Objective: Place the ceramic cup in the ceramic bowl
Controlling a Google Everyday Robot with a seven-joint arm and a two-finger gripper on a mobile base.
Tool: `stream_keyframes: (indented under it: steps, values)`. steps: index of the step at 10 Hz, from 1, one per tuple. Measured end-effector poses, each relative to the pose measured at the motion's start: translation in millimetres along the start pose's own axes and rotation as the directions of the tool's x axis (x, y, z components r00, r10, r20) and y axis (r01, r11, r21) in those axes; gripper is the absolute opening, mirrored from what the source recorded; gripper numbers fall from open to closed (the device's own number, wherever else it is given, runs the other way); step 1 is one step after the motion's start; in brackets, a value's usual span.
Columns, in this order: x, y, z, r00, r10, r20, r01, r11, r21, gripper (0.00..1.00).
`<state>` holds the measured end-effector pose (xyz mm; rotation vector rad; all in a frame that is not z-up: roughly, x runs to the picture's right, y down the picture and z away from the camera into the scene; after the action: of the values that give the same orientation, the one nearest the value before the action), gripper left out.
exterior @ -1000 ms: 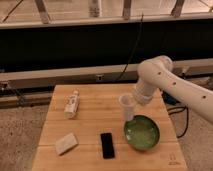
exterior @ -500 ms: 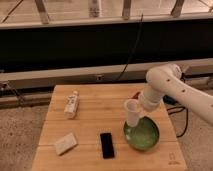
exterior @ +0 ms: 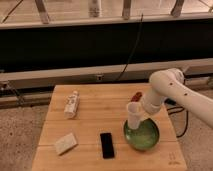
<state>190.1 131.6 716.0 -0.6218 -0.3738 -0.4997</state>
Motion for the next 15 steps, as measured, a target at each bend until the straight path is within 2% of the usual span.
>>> stream_keyframes:
  steps: [15]
  values:
    - [5.8,5.8,13.2,0.999,0.017,0.043,-0.017,1.000,-0.010,0.00]
